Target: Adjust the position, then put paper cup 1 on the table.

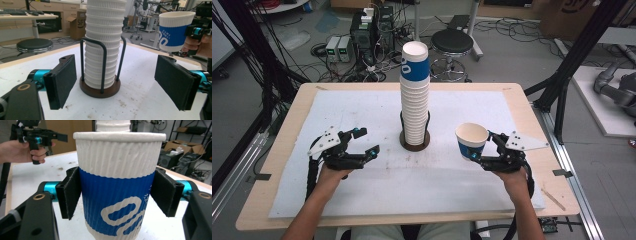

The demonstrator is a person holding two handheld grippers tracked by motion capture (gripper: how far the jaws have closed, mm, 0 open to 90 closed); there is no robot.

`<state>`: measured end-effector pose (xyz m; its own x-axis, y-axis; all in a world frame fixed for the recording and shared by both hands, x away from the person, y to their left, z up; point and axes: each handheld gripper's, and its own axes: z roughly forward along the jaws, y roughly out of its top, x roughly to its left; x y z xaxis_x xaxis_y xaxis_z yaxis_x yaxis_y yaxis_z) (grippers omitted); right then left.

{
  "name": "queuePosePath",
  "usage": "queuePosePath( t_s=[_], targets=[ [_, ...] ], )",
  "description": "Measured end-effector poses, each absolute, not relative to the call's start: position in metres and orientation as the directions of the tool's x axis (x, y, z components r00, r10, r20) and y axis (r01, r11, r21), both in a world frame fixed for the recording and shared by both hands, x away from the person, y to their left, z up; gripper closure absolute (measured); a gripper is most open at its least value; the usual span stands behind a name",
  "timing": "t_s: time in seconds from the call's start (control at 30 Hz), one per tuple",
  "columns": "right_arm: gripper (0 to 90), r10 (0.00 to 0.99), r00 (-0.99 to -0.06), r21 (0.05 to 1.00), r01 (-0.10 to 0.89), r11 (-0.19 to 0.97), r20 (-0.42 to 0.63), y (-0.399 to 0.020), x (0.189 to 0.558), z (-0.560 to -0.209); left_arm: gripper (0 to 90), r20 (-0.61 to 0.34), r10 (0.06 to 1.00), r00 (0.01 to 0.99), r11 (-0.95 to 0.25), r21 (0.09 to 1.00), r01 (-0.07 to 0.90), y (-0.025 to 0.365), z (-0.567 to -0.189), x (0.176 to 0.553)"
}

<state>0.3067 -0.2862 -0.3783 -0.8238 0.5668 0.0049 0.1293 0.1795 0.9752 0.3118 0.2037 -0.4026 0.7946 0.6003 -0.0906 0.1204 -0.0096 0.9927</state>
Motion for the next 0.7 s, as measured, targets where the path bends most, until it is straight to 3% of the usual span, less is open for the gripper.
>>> queuePosePath(
  t_s=[0.7],
  targets=[
    [29.9,0.610,-0.792,0.980,0.122,0.159,-0.001,-0.2937,0.3038,-0.3789,17.9,-0.089,0.619,0.780,-0.013,0.992,0.123,0.2115,-0.4116,0.3095]
  ],
)
